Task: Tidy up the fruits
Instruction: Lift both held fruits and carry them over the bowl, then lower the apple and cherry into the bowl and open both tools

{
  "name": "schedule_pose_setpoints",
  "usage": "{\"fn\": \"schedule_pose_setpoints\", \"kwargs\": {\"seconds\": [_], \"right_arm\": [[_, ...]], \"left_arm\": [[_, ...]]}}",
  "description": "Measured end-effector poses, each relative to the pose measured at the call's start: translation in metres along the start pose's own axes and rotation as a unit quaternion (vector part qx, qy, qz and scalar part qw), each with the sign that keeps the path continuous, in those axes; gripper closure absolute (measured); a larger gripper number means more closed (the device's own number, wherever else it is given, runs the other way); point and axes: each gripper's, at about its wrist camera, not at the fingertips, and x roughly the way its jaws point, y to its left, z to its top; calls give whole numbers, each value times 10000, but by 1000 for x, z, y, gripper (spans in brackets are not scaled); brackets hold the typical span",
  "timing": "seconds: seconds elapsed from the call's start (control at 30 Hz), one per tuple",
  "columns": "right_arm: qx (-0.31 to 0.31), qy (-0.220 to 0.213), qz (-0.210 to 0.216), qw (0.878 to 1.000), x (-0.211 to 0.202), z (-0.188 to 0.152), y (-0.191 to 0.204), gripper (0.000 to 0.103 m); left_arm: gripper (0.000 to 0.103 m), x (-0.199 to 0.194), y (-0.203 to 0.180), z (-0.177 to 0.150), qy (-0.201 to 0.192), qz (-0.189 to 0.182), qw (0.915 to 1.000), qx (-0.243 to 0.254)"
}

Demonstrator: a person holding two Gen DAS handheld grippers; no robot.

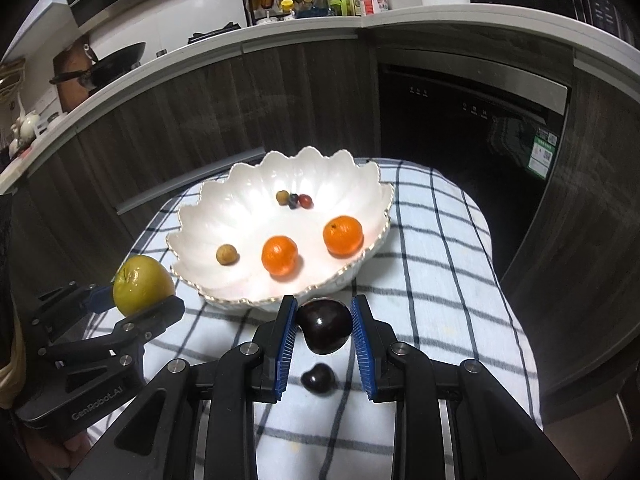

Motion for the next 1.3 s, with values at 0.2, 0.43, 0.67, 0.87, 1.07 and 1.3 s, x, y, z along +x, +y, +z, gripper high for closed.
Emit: {"fn": "schedule_pose_setpoints", "kwargs": {"seconds": [0.2, 0.43, 0.67, 0.87, 1.07, 1.3], "right_arm": [[-54, -50, 37, 10000, 6, 15, 5, 74], [-118, -77, 78, 9999, 16, 34, 11, 74], [-154, -23, 90, 9998, 33, 49, 16, 74], [-162, 103, 114, 9998, 49, 53, 19, 74], [-118, 261, 121, 9995, 67, 53, 15, 74], [-44, 427, 132, 9990, 83, 52, 8, 74]], "left_arm": [[56, 3, 7, 14, -51, 16, 10000, -21], [56, 15, 15, 28, 17, 1, 10000, -61], [56, 31, 24, 37, 147, -19, 9998, -131], [56, 46, 27, 37, 304, -44, 9994, -155], [55, 58, 25, 35, 432, -88, 9989, -154], [55, 72, 19, 31, 592, -165, 9980, -129]]}}
